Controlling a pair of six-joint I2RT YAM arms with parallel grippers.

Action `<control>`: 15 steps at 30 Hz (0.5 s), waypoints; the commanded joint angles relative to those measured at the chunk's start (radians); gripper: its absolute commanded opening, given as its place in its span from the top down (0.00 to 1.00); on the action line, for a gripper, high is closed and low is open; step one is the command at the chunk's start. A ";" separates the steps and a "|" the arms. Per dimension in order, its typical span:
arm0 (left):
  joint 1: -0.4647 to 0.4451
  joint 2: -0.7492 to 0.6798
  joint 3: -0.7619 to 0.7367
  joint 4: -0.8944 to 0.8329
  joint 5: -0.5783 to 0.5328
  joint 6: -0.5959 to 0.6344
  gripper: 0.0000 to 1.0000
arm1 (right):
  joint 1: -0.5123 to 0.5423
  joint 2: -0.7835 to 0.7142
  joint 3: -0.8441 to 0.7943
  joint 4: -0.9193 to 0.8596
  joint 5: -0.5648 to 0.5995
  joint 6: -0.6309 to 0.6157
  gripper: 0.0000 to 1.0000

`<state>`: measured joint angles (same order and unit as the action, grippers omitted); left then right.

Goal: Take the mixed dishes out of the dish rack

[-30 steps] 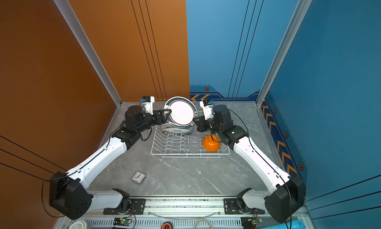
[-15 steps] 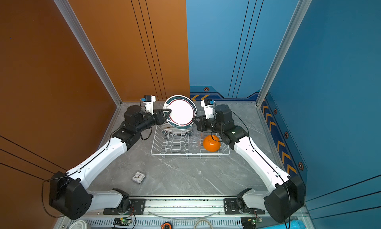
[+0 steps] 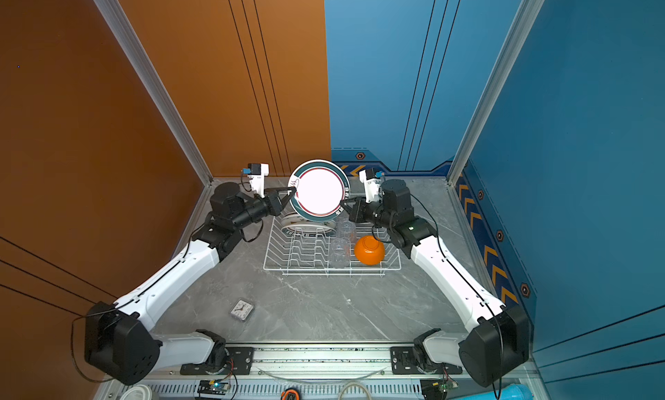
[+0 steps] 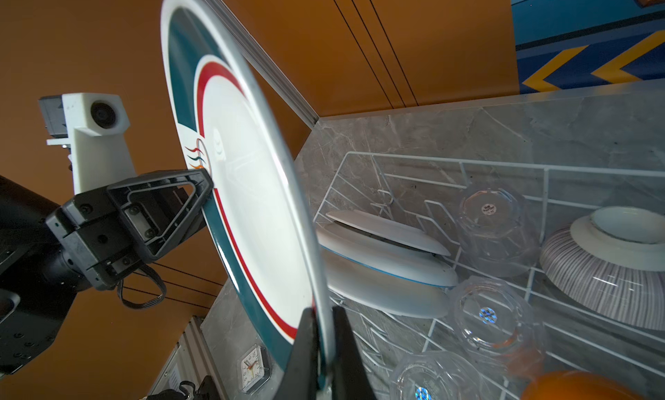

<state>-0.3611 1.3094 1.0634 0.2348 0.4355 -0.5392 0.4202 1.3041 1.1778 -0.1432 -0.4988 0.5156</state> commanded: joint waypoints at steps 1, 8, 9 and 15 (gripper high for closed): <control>-0.016 0.026 -0.007 -0.027 -0.057 -0.003 1.00 | 0.046 0.009 -0.007 0.075 -0.083 -0.063 1.00; -0.014 0.032 -0.001 -0.046 -0.087 -0.016 1.00 | 0.035 0.011 -0.031 0.136 -0.100 -0.029 0.80; -0.014 0.036 0.002 -0.051 -0.086 -0.015 1.00 | 0.034 0.014 -0.033 0.142 -0.100 -0.025 0.78; -0.017 0.060 0.013 -0.055 -0.080 -0.029 1.00 | 0.029 0.032 -0.042 0.168 -0.105 -0.005 0.71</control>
<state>-0.3676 1.3388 1.0641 0.2256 0.4145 -0.5858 0.4221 1.3499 1.1313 -0.0929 -0.5056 0.5144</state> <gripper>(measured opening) 0.075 0.280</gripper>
